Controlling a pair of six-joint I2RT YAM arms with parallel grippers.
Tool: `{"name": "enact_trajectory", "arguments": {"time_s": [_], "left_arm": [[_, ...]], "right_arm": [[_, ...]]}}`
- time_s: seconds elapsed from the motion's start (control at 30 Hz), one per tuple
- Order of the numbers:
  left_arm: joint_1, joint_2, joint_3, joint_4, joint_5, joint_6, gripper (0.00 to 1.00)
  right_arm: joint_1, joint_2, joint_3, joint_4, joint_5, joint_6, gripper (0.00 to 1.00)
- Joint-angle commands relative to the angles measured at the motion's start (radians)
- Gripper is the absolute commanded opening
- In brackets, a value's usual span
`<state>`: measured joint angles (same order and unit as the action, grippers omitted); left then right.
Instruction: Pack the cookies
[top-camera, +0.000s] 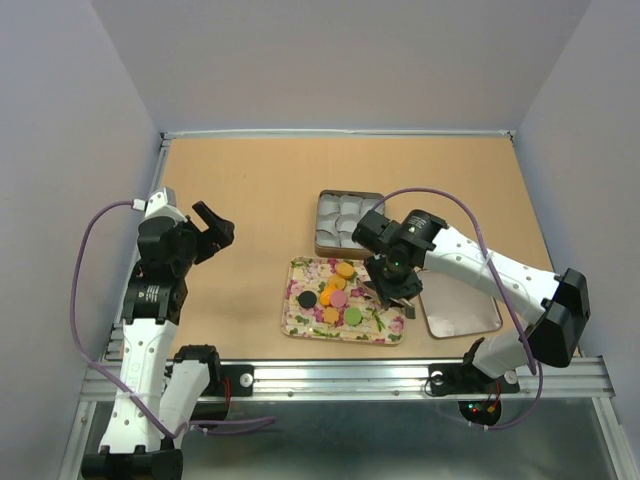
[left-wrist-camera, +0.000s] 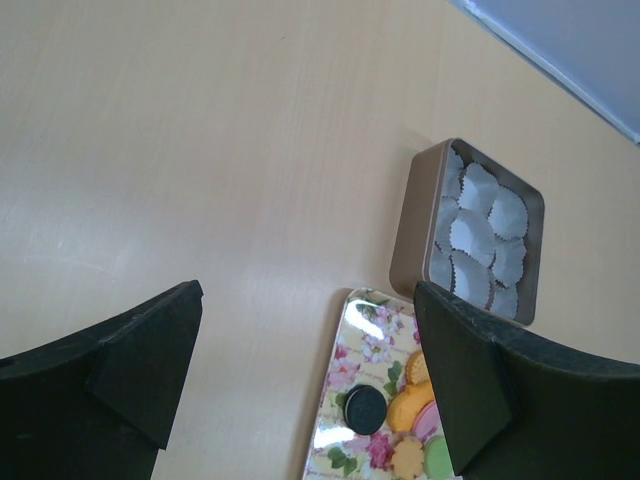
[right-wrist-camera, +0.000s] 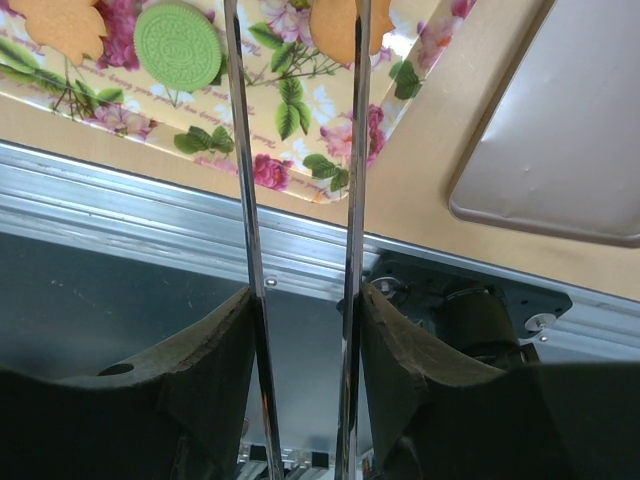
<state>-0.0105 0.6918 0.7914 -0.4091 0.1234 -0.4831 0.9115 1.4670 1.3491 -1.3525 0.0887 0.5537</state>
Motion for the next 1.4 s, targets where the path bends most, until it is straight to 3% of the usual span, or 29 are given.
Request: {"name": "enact_trajectory", "arguments": {"time_s": [0.0, 0.23, 0.5, 0.67, 0.9, 1.13, 1.37], "left_arm": [[0.003, -0.021, 0.012, 0.013, 0.013, -0.032, 0.99], [0.003, -0.031, 0.123, 0.038, 0.009, -0.147, 0.99], [0.003, 0.054, 0.353, 0.018, -0.034, -0.240, 0.99], [0.003, 0.025, 0.313, 0.033, -0.015, -0.204, 0.99], [0.003, -0.021, 0.269, -0.002, 0.039, -0.209, 0.99], [0.003, -0.031, 0.296, -0.033, 0.050, -0.183, 0.99], [0.003, -0.038, 0.304, -0.056, 0.048, -0.173, 0.99]], "right_arm": [[0.010, -0.011, -0.011, -0.037, -0.013, 0.002, 0.46], [0.012, -0.002, 0.044, -0.037, 0.006, 0.009, 0.31], [0.012, 0.071, 0.373, -0.039, 0.130, 0.018, 0.27], [-0.031, 0.182, 0.585, -0.039, 0.207, -0.009, 0.27], [-0.154, 0.387, 0.879, -0.030, 0.191, -0.073, 0.27], [-0.218, 0.516, 0.979, 0.003, 0.143, -0.107, 0.27], [-0.218, 0.550, 0.924, 0.072, 0.095, -0.115, 0.27]]}}
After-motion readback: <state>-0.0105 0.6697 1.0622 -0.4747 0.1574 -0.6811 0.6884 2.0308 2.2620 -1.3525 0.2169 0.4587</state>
